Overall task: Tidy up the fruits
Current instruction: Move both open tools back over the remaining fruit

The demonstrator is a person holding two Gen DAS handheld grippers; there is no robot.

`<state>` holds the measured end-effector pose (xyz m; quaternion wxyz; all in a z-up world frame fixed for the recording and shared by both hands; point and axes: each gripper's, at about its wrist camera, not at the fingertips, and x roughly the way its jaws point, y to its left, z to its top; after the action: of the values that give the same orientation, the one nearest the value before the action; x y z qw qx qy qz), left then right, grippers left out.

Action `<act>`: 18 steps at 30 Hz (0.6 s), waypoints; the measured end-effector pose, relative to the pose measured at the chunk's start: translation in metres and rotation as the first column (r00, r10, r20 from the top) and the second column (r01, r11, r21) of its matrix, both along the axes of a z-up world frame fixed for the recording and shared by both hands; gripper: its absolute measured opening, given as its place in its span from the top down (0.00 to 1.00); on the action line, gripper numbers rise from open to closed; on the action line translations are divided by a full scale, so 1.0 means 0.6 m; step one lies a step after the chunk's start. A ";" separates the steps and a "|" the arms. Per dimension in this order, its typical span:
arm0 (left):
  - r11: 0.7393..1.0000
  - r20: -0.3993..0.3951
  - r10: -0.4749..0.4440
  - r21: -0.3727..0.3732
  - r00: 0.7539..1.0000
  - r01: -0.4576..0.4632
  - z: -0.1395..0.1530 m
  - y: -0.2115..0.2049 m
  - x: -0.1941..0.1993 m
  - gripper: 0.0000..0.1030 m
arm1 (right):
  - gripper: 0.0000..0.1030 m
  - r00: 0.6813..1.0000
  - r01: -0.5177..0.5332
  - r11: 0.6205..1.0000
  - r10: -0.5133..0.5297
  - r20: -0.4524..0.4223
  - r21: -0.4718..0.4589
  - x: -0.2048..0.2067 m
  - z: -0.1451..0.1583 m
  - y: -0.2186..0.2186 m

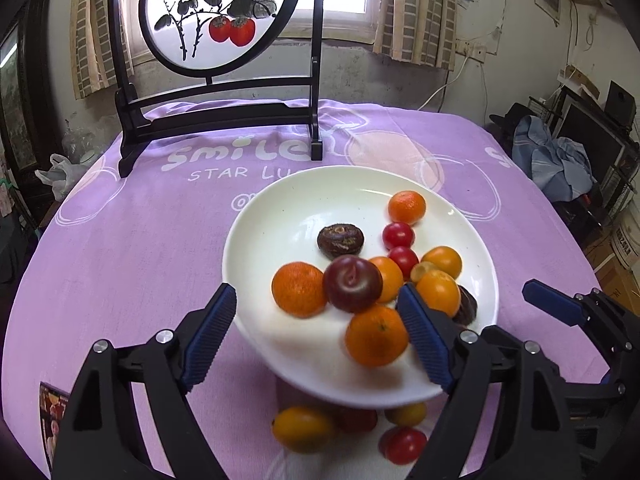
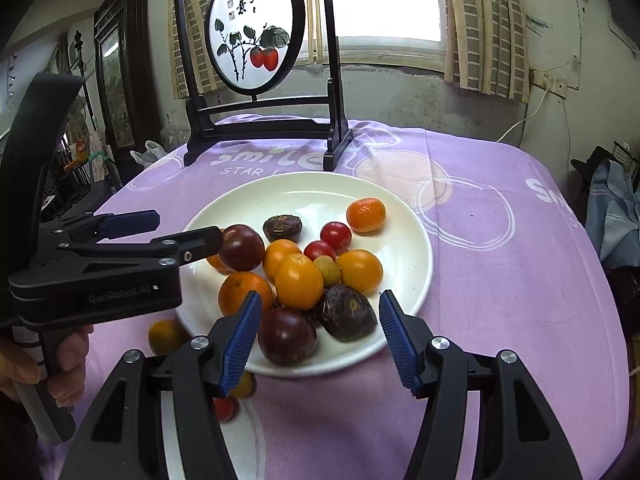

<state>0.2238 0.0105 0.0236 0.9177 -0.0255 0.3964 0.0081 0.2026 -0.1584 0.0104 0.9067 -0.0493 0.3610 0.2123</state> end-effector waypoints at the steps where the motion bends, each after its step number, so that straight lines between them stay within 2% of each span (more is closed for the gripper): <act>1: 1.000 0.001 -0.005 -0.002 1.000 0.005 0.001 -0.001 -0.008 0.21 | 0.40 1.000 0.001 1.000 -0.001 0.001 0.002 -0.008 0.001 -0.003; 7: 1.000 0.027 -0.006 -0.001 1.000 0.006 0.013 0.007 -0.066 0.13 | 0.40 1.000 -0.007 1.000 0.007 0.005 -0.010 -0.050 0.002 -0.009; 9: 1.000 0.037 0.005 -0.003 0.999 -0.004 0.013 0.018 -0.088 0.12 | 0.35 1.000 -0.014 1.000 0.014 0.005 -0.019 -0.064 -0.001 -0.007; 11: 1.000 0.037 0.025 0.004 0.999 -0.025 0.010 0.029 -0.104 0.09 | 0.34 1.000 -0.021 0.999 0.022 0.004 -0.030 -0.075 -0.005 -0.004; 18: 0.997 0.012 0.067 -0.024 0.998 -0.066 -0.015 0.071 -0.138 0.09 | 0.33 0.996 -0.085 0.994 0.082 -0.034 -0.073 -0.110 -0.031 0.035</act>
<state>0.1412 0.0533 0.0149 0.9191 -0.0497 0.3895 0.0337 0.1368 -0.1375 -0.0082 0.8889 -0.0946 0.3803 0.2373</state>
